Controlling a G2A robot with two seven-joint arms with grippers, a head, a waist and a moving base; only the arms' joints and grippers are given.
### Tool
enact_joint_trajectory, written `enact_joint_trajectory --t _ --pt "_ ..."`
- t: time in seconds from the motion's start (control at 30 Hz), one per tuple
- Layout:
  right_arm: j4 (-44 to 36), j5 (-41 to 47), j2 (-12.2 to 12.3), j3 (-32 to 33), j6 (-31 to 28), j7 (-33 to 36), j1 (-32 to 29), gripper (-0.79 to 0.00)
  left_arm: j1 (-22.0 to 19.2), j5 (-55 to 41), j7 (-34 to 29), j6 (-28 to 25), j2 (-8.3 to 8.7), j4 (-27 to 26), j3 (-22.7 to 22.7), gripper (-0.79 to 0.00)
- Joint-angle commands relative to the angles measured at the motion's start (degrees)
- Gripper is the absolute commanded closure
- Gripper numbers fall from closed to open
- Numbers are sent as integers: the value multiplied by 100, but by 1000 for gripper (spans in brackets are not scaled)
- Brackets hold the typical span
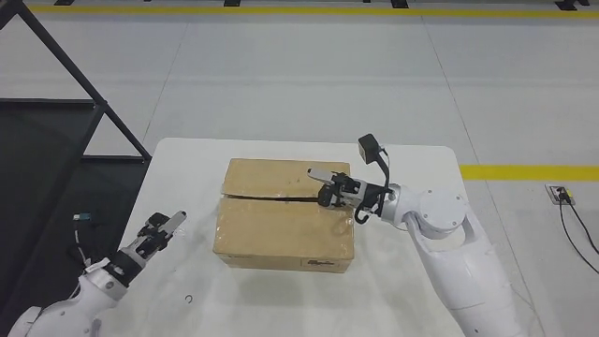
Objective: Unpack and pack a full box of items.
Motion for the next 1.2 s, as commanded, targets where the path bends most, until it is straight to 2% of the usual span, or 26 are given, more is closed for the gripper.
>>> enact_joint_trajectory --t 0.0,0.1,0.4,0.6,0.77,1.17 --pt "-3 15 11 -16 -17 14 -25 -785 -24 1008 301 193 -22 58 140 -785" --pt "-7 22 28 -35 -65 31 -58 -785 -75 2471 744 572 -32 113 359 -785" --pt "-118 49 89 -29 -199 69 -178 -785 -374 5443 1253 1137 -93 564 1133 -785" --pt "-136 81 122 -34 -210 52 -201 -785 -711 6114 1302 1001 -170 957 1554 -785" --pt "-187 81 147 -63 -214 59 -212 -785 -1058 6241 1378 1209 -290 1286 1903 -785" --pt "-175 102 189 -177 -187 46 -156 -785 -1820 7233 1764 2235 -635 2129 2836 -785"
